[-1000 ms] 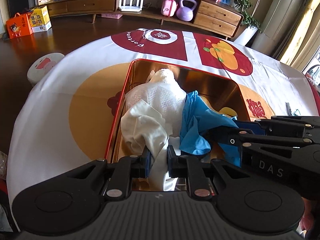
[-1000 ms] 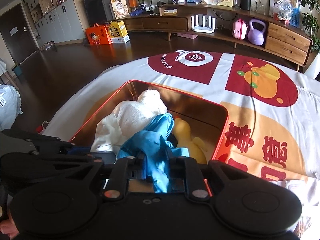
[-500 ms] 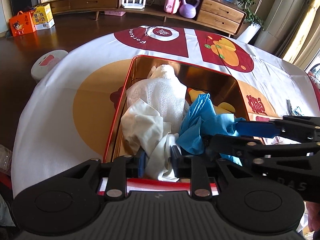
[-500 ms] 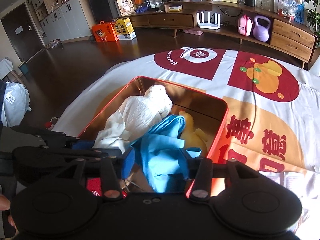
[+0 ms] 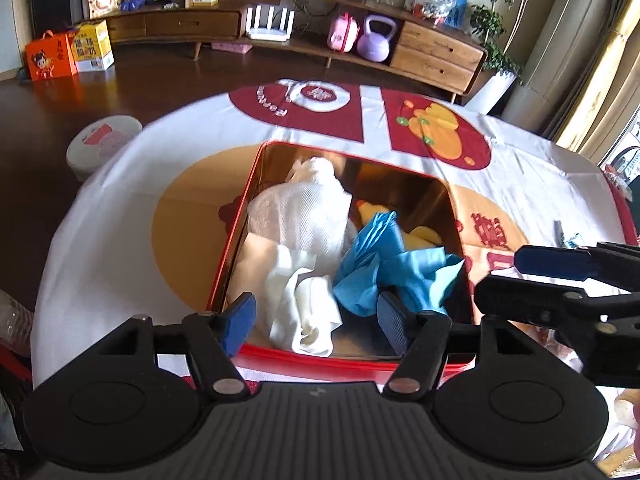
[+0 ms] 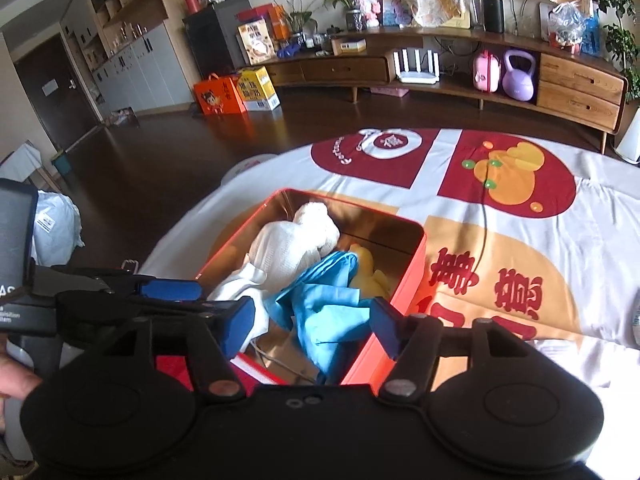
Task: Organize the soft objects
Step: 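Move the open left tool to the cotton swab bag while the right tool reaches the printed face mask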
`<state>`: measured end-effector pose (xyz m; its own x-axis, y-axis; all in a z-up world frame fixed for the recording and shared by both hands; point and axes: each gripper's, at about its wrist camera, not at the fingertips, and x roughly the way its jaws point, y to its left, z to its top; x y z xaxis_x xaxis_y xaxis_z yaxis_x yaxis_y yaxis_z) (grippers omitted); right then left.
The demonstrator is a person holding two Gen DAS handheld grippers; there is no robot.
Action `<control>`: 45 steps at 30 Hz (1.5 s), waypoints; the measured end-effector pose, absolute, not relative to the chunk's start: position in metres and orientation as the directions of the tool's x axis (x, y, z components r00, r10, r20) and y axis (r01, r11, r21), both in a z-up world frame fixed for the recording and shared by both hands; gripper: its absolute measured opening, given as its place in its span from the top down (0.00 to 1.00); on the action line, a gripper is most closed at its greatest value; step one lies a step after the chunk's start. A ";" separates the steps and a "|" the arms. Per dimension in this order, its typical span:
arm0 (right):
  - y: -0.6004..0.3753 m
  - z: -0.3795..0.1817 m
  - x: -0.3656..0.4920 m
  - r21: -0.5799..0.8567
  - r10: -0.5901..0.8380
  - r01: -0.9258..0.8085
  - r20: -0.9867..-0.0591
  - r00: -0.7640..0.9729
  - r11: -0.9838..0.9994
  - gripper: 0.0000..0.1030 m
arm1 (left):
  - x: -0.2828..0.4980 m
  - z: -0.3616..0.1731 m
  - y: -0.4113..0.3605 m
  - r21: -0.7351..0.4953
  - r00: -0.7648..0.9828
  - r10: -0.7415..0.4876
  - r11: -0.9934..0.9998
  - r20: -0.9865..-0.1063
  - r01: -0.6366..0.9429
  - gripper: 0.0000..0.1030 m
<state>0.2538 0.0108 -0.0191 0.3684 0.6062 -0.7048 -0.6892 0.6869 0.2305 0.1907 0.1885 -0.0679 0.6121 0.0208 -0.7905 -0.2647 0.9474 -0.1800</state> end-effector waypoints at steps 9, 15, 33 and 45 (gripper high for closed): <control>-0.022 0.003 0.239 0.232 0.615 -0.676 -0.677 0.403 0.699 0.27 | 0.177 -0.042 0.168 -0.186 0.665 0.027 0.951 -0.747 -0.248 0.34; -0.049 0.012 0.234 0.242 0.627 -0.663 -0.646 0.435 0.709 0.16 | 0.169 -0.030 0.152 -0.186 0.692 0.018 0.958 -0.721 -0.218 0.30; -0.171 0.014 0.233 0.237 0.555 -0.535 -0.600 0.576 0.811 0.02 | 0.171 -0.020 0.073 -0.193 0.726 -0.082 0.979 -0.683 -0.071 0.15; -0.239 -0.007 0.260 0.223 0.450 -0.406 -0.621 0.641 0.886 0.01 | 0.189 -0.035 0.013 -0.202 0.711 -0.149 0.979 -0.687 0.009 0.04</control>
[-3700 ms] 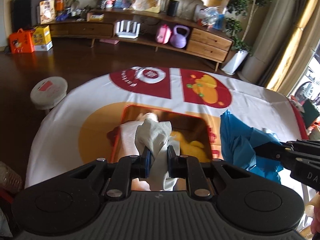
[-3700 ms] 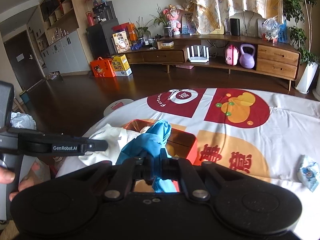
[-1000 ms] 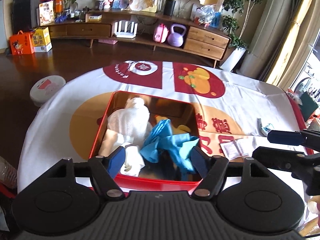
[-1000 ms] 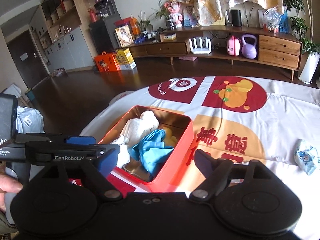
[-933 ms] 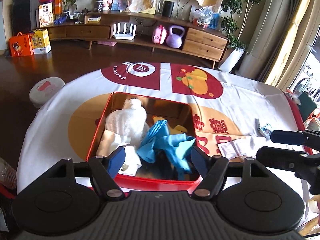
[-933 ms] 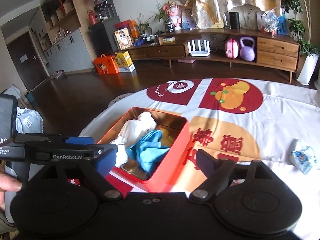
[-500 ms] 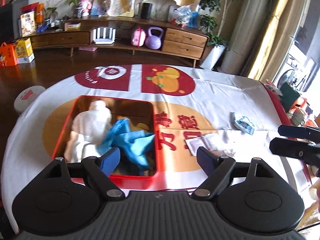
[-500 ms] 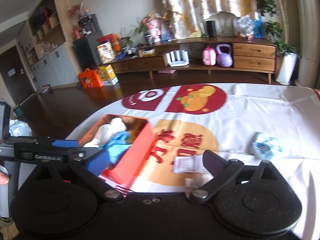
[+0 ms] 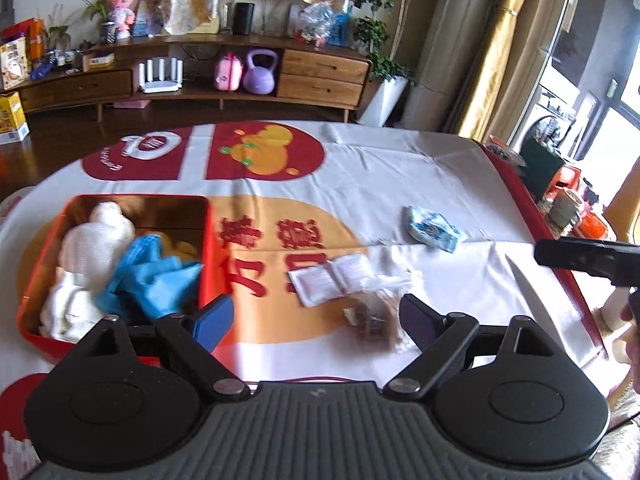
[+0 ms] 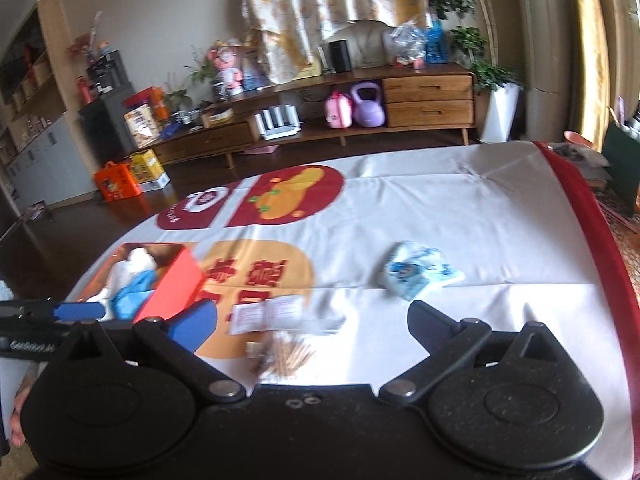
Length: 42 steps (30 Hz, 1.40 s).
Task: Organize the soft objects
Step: 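Move the open left tool to the cotton swab bag while the right tool reaches the printed face mask, then close the left tool on the cotton swab bag while the right tool grips the face mask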
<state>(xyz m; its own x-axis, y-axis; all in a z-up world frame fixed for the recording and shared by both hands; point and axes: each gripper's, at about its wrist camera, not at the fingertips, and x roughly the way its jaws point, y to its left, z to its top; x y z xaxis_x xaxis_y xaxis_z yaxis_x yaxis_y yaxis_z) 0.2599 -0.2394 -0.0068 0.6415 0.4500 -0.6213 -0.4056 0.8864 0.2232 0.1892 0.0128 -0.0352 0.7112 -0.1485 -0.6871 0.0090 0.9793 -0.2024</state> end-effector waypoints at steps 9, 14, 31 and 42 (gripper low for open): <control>-0.268 -0.032 0.296 0.200 0.394 -0.355 -0.658 0.642 0.913 0.01 | 0.211 -0.049 -0.037 -0.168 0.690 -0.157 0.984 -0.706 0.053 0.00; -0.276 -0.045 0.317 0.183 0.365 -0.336 -0.682 0.633 0.924 0.01 | 0.221 -0.062 -0.058 -0.162 0.673 -0.165 0.984 -0.721 0.067 0.00; -0.257 -0.081 0.379 0.076 0.335 -0.416 -0.728 0.598 0.906 0.01 | 0.251 -0.104 -0.097 -0.162 0.624 -0.177 0.983 -0.761 0.081 0.00; -0.241 -0.116 0.416 0.067 0.300 -0.392 -0.765 0.570 0.917 0.01 | 0.254 -0.123 -0.109 -0.121 0.625 -0.164 0.987 -0.763 0.110 0.01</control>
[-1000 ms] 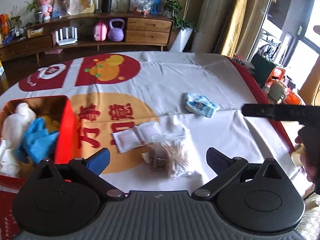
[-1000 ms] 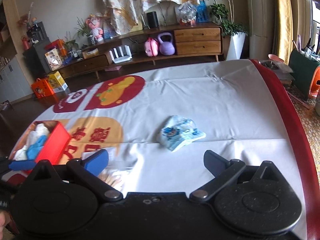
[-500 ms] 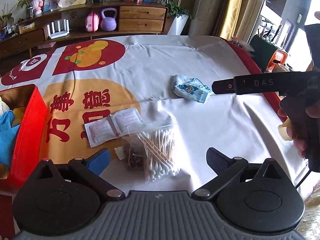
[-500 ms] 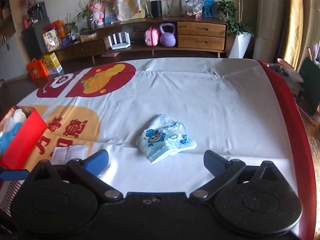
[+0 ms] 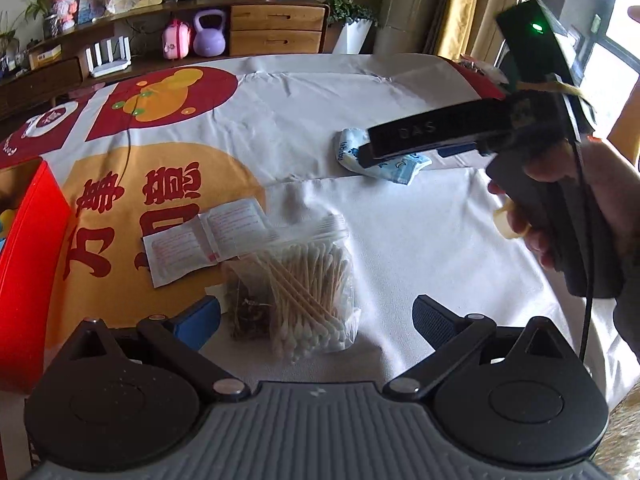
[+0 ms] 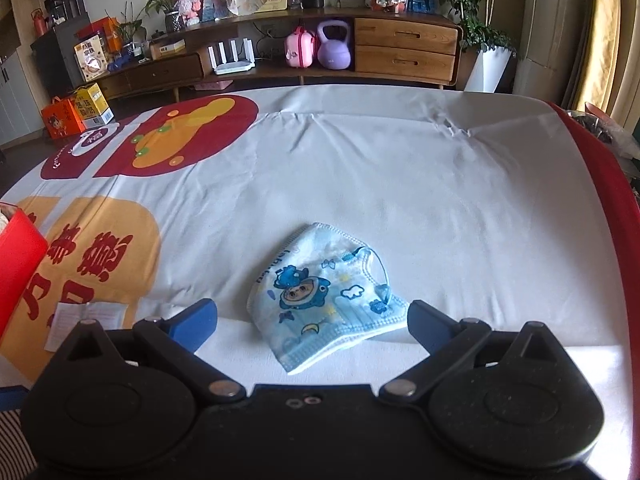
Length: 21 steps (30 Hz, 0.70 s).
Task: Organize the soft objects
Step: 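Close the left tool on the cotton swab bag while the right tool grips the face mask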
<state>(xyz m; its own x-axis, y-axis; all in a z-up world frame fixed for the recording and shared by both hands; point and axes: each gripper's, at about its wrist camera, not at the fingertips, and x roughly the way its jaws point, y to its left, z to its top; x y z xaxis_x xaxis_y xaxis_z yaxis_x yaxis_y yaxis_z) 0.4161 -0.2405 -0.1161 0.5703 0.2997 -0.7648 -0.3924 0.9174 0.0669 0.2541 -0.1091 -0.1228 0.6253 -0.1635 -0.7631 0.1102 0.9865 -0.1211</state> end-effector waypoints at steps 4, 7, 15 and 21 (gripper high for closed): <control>-0.235 -0.124 0.421 0.057 0.287 -0.390 -0.774 0.565 0.919 0.02 | 0.255 -0.129 -0.120 -0.080 0.622 -0.149 0.987 -0.769 0.139 0.01; -0.234 -0.130 0.424 0.051 0.277 -0.386 -0.782 0.559 0.921 0.03 | 0.256 -0.133 -0.125 -0.050 0.618 -0.138 0.986 -0.774 0.158 0.11; -0.237 -0.134 0.428 0.062 0.275 -0.372 -0.786 0.554 0.926 0.15 | 0.255 -0.136 -0.127 0.002 0.632 -0.109 0.985 -0.767 0.172 0.37; -0.241 -0.131 0.426 0.045 0.253 -0.351 -0.779 0.574 0.935 0.40 | 0.255 -0.134 -0.122 0.005 0.642 -0.100 0.987 -0.760 0.159 0.58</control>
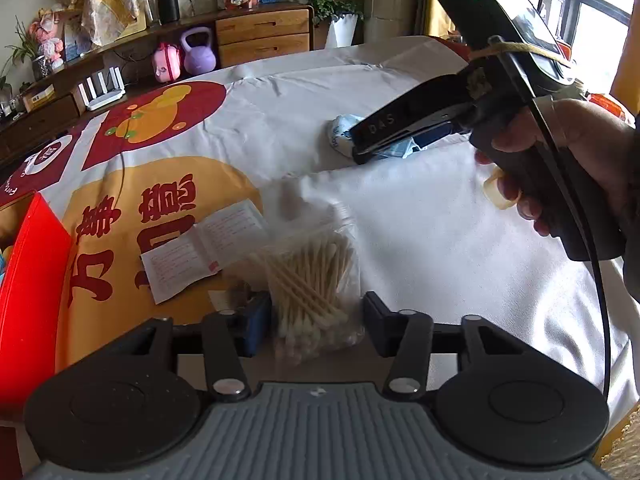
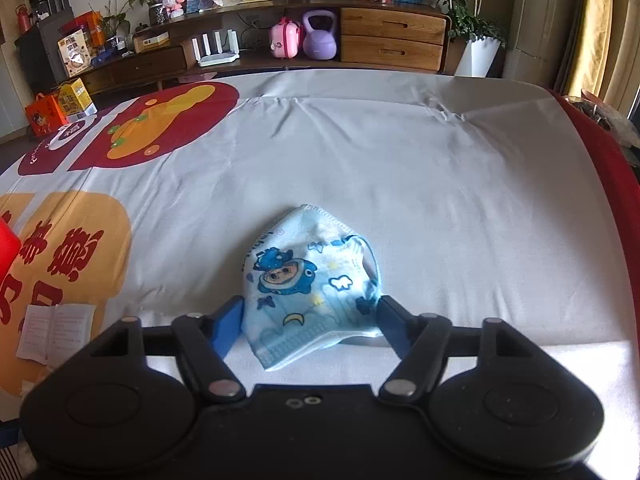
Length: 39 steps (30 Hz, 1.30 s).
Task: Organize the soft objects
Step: 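Close the left tool on the cotton swab bag while the right tool grips the face mask, then carry the cotton swab bag with the left tool while the right tool carries the mask to the tin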
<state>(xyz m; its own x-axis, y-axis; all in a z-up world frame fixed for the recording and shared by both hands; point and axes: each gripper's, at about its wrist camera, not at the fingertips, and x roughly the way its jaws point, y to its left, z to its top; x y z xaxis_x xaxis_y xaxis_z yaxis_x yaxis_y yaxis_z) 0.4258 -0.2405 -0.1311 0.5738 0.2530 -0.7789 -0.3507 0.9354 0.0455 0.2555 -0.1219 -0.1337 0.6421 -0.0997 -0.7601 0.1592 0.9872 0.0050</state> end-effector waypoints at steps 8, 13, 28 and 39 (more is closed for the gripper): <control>-0.253 -0.126 0.423 0.058 0.241 -0.311 -0.768 0.593 0.949 0.67 | 0.250 -0.128 -0.116 0.001 0.660 -0.109 0.987 -0.744 0.164 0.67; -0.257 -0.118 0.415 0.068 0.252 -0.307 -0.751 0.611 0.949 0.70 | 0.240 -0.118 -0.114 0.016 0.691 -0.105 0.986 -0.715 0.166 0.68; -0.253 -0.066 0.357 0.122 0.342 -0.375 -0.721 0.603 0.919 0.71 | 0.219 -0.082 -0.092 -0.024 0.723 -0.106 0.992 -0.683 0.123 0.68; -0.231 -0.025 0.304 0.147 0.412 -0.443 -0.692 0.592 0.884 0.70 | 0.190 -0.050 -0.067 -0.041 0.753 -0.089 0.996 -0.652 0.083 0.68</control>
<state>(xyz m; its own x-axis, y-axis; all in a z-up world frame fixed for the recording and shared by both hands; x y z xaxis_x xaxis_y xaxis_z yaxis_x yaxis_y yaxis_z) 0.3038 -0.2309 -0.0252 0.5924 0.4123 -0.6922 -0.4432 0.8842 0.1474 0.1903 -0.0675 -0.0502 0.7526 -0.0895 -0.6524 0.0832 0.9957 -0.0405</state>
